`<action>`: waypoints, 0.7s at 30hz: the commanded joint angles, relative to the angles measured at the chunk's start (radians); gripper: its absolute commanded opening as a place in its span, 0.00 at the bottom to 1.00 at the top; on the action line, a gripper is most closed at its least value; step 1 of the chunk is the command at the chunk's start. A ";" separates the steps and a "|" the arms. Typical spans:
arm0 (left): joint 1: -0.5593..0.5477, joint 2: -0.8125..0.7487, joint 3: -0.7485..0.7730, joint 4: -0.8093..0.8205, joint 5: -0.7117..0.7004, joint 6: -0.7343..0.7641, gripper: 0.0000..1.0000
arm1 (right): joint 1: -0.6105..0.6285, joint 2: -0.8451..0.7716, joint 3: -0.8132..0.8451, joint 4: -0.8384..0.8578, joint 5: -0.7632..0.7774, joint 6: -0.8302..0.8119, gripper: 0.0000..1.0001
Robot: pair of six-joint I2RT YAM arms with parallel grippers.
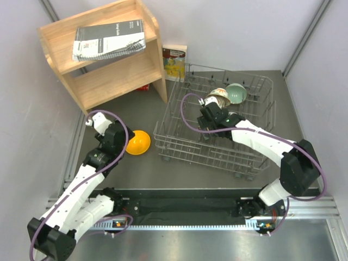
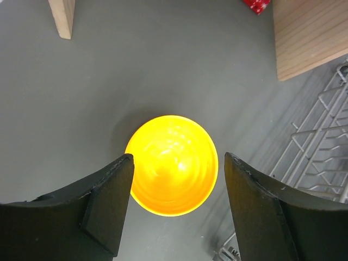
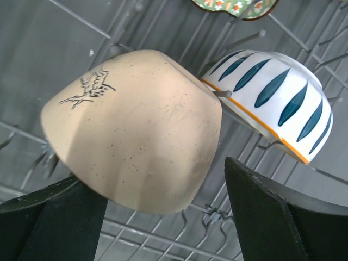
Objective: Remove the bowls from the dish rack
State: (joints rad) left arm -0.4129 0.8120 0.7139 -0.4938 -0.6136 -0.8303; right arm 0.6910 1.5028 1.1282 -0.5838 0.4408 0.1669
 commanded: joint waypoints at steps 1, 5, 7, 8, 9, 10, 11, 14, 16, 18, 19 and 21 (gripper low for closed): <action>0.002 -0.043 -0.008 0.011 -0.008 0.028 0.72 | -0.002 0.019 0.051 0.078 0.091 -0.033 0.82; 0.002 -0.047 -0.019 0.015 -0.003 0.033 0.72 | -0.002 0.020 0.042 0.121 0.124 -0.052 0.76; 0.002 -0.042 -0.022 0.021 0.008 0.033 0.72 | -0.002 0.025 0.045 0.124 0.147 -0.066 0.75; 0.002 -0.036 -0.025 0.024 0.009 0.033 0.72 | -0.002 0.025 0.045 0.125 0.153 -0.070 0.76; 0.002 -0.031 -0.025 0.024 0.014 0.033 0.72 | 0.001 0.024 0.042 0.127 0.173 -0.073 0.76; 0.002 -0.022 -0.027 0.029 0.017 0.031 0.72 | 0.001 0.019 0.039 0.131 0.180 -0.076 0.76; 0.002 -0.019 -0.025 0.034 0.024 0.030 0.72 | 0.002 0.007 0.035 0.137 0.190 -0.079 0.76; 0.002 -0.004 -0.030 0.047 0.040 0.030 0.72 | 0.007 -0.006 0.018 0.160 0.217 -0.095 0.74; 0.002 0.006 -0.031 0.055 0.046 0.030 0.71 | 0.005 -0.001 0.016 0.173 0.219 -0.107 0.74; 0.002 0.013 -0.031 0.067 0.060 0.033 0.71 | 0.007 0.011 0.021 0.176 0.228 -0.115 0.71; 0.002 0.016 -0.031 0.069 0.063 0.031 0.71 | 0.007 0.014 0.021 0.185 0.228 -0.121 0.71; 0.002 0.021 -0.030 0.069 0.072 0.033 0.71 | 0.007 0.016 0.024 0.196 0.234 -0.132 0.71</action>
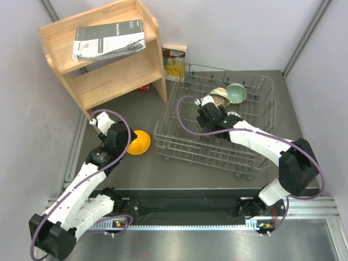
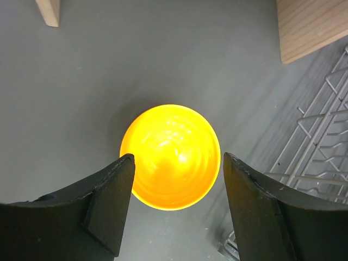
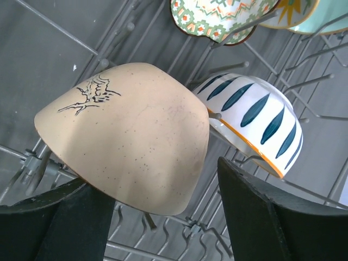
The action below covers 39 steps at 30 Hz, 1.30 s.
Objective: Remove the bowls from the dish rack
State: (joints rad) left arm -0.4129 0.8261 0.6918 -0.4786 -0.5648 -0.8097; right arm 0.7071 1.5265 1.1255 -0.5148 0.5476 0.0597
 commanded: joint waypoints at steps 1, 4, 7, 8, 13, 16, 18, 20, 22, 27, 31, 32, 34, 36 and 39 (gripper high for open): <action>0.002 0.008 -0.008 0.055 0.026 0.014 0.70 | -0.009 -0.009 0.026 0.134 0.127 -0.029 0.71; 0.002 0.010 -0.011 0.055 0.028 0.017 0.70 | -0.011 -0.014 0.022 0.159 0.123 -0.044 0.65; 0.002 0.008 -0.015 0.058 0.032 0.017 0.70 | -0.011 -0.008 0.020 0.171 0.117 -0.052 0.40; 0.002 0.010 -0.017 0.057 0.032 0.020 0.70 | -0.009 -0.009 0.020 0.173 0.112 -0.051 0.24; 0.002 0.018 -0.021 0.067 0.032 0.021 0.70 | 0.008 -0.043 0.003 0.170 0.103 -0.047 0.08; 0.002 0.031 -0.025 0.081 0.043 0.023 0.70 | 0.025 -0.077 -0.019 0.179 0.112 -0.049 0.02; 0.002 0.039 -0.023 0.093 0.054 0.023 0.70 | 0.026 -0.095 -0.041 0.203 0.115 -0.051 0.00; 0.002 0.054 -0.015 0.098 0.060 0.024 0.70 | 0.028 -0.104 -0.044 0.205 0.127 -0.052 0.00; 0.002 0.070 -0.005 0.100 0.066 0.024 0.70 | 0.031 -0.114 -0.038 0.199 0.140 -0.081 0.00; 0.002 0.080 0.000 0.098 0.077 0.029 0.69 | 0.035 -0.163 -0.030 0.229 0.178 -0.107 0.00; 0.002 0.073 -0.008 0.095 0.083 0.027 0.69 | 0.037 -0.204 -0.006 0.248 0.196 -0.135 0.00; 0.002 0.071 -0.009 0.095 0.083 0.027 0.69 | 0.037 -0.209 0.008 0.249 0.204 -0.144 0.00; 0.002 0.067 -0.012 0.094 0.083 0.026 0.69 | 0.037 -0.219 0.020 0.251 0.206 -0.149 0.00; 0.002 0.064 -0.014 0.094 0.083 0.024 0.69 | 0.037 -0.224 0.036 0.249 0.206 -0.159 0.00; 0.003 0.065 -0.015 0.094 0.089 0.020 0.68 | 0.037 -0.232 0.040 0.260 0.186 -0.159 0.00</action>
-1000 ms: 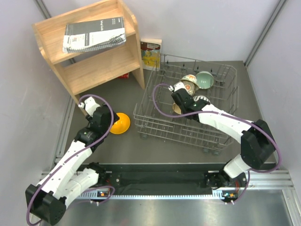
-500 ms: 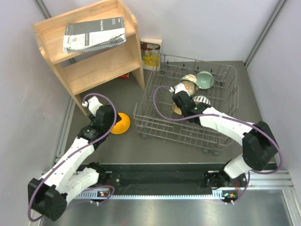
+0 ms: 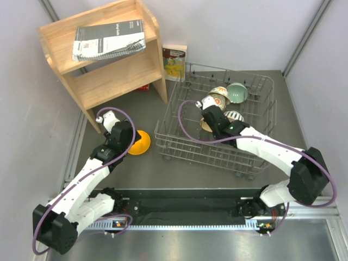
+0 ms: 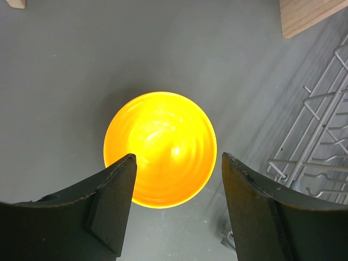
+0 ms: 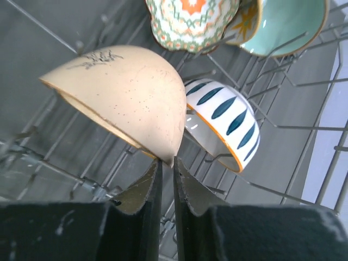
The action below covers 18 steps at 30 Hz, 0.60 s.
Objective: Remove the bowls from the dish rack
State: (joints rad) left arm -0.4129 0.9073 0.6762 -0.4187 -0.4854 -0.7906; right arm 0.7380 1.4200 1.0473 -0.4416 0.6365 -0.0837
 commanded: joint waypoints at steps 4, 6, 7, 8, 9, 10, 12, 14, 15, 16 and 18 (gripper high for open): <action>0.002 -0.015 0.000 0.032 0.011 0.004 0.68 | 0.004 -0.131 0.117 0.204 0.071 -0.010 0.00; 0.002 -0.018 0.000 0.031 0.010 0.005 0.68 | 0.006 -0.130 0.123 0.202 0.066 -0.008 0.00; 0.002 -0.019 0.002 0.031 0.008 0.005 0.68 | 0.006 -0.131 0.125 0.204 0.065 -0.008 0.00; 0.003 -0.021 0.002 0.031 0.007 0.007 0.68 | 0.006 -0.131 0.129 0.204 0.060 -0.017 0.00; 0.002 -0.019 0.002 0.032 0.007 0.008 0.68 | 0.006 -0.131 0.137 0.195 0.060 -0.022 0.00; 0.002 -0.019 0.005 0.032 0.007 0.008 0.68 | 0.004 -0.121 0.146 0.169 0.058 -0.024 0.05; 0.002 -0.015 0.005 0.035 0.007 0.010 0.68 | 0.006 -0.112 0.169 0.143 0.046 -0.034 0.41; 0.002 -0.013 0.005 0.038 0.010 0.010 0.68 | 0.006 -0.112 0.180 0.098 -0.007 -0.040 0.59; 0.002 -0.007 0.003 0.038 0.011 0.010 0.68 | 0.006 -0.116 0.174 0.095 -0.023 -0.042 0.65; 0.003 -0.004 0.003 0.040 0.011 0.010 0.68 | 0.006 -0.133 0.166 0.092 -0.044 -0.044 0.76; 0.002 -0.001 0.000 0.038 0.014 0.010 0.68 | 0.006 -0.153 0.139 0.089 -0.067 -0.045 0.76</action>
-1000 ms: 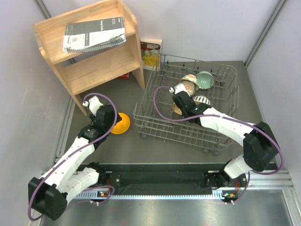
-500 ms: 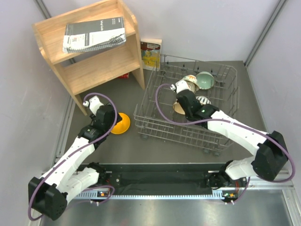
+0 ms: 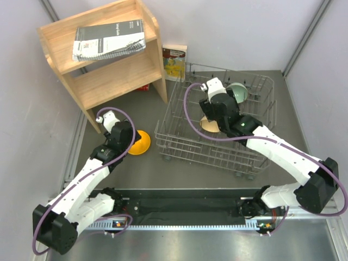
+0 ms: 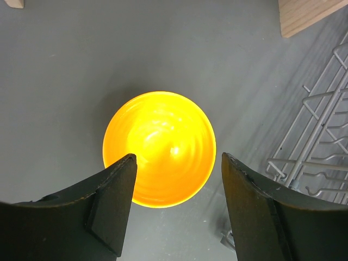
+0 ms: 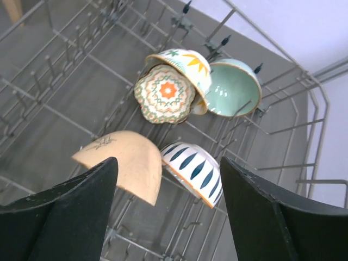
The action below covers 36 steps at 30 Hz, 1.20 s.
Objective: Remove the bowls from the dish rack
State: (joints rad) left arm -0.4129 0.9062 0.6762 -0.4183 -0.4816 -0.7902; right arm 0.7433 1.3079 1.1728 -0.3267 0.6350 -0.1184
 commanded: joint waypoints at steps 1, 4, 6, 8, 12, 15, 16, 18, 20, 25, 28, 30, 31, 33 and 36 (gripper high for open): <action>0.002 0.000 -0.001 0.039 0.011 0.008 0.69 | 0.001 -0.045 0.005 -0.031 -0.069 -0.009 0.78; 0.002 0.000 -0.012 0.053 0.020 0.005 0.68 | 0.001 -0.039 -0.019 -0.040 -0.083 -0.010 0.78; 0.002 0.005 -0.013 0.058 0.026 0.003 0.68 | 0.001 -0.015 -0.033 -0.040 -0.106 -0.007 0.78; 0.002 0.010 -0.013 0.059 0.037 0.000 0.67 | 0.001 0.008 -0.042 -0.022 -0.130 -0.004 0.78; 0.002 0.011 -0.001 0.052 0.037 0.006 0.66 | 0.001 0.095 0.002 -0.053 -0.161 0.011 0.78; 0.002 0.003 0.000 0.039 0.028 0.006 0.66 | 0.001 0.119 0.034 -0.077 -0.178 0.019 0.79; 0.002 -0.004 -0.007 0.042 0.025 0.005 0.66 | 0.001 0.120 0.044 -0.086 -0.182 0.020 0.79; 0.002 -0.010 -0.020 0.050 0.024 0.006 0.66 | 0.002 0.119 0.041 -0.087 -0.190 0.023 0.80; 0.002 -0.004 -0.020 0.055 0.024 0.005 0.66 | 0.001 0.114 0.036 -0.101 -0.190 0.034 0.80; 0.002 0.011 -0.017 0.069 0.035 0.006 0.66 | -0.012 0.128 0.002 -0.057 -0.164 0.016 0.80; 0.002 0.017 -0.012 0.070 0.035 0.008 0.66 | -0.024 0.149 -0.010 -0.014 -0.156 0.005 0.80; 0.002 0.017 -0.012 0.069 0.032 0.009 0.66 | -0.039 0.177 -0.013 0.001 -0.161 -0.004 0.80; 0.002 0.017 -0.012 0.069 0.031 0.011 0.66 | -0.044 0.186 -0.003 0.000 -0.159 -0.003 0.80; 0.002 0.014 -0.012 0.064 0.028 0.014 0.66 | -0.050 0.208 0.001 0.000 -0.162 -0.003 0.80; 0.002 0.013 -0.017 0.059 0.025 0.017 0.66 | -0.058 0.215 0.004 0.002 -0.152 0.002 0.80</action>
State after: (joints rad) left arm -0.4129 0.9211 0.6598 -0.3969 -0.4496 -0.7868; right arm 0.6998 1.5112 1.1481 -0.3679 0.4625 -0.1127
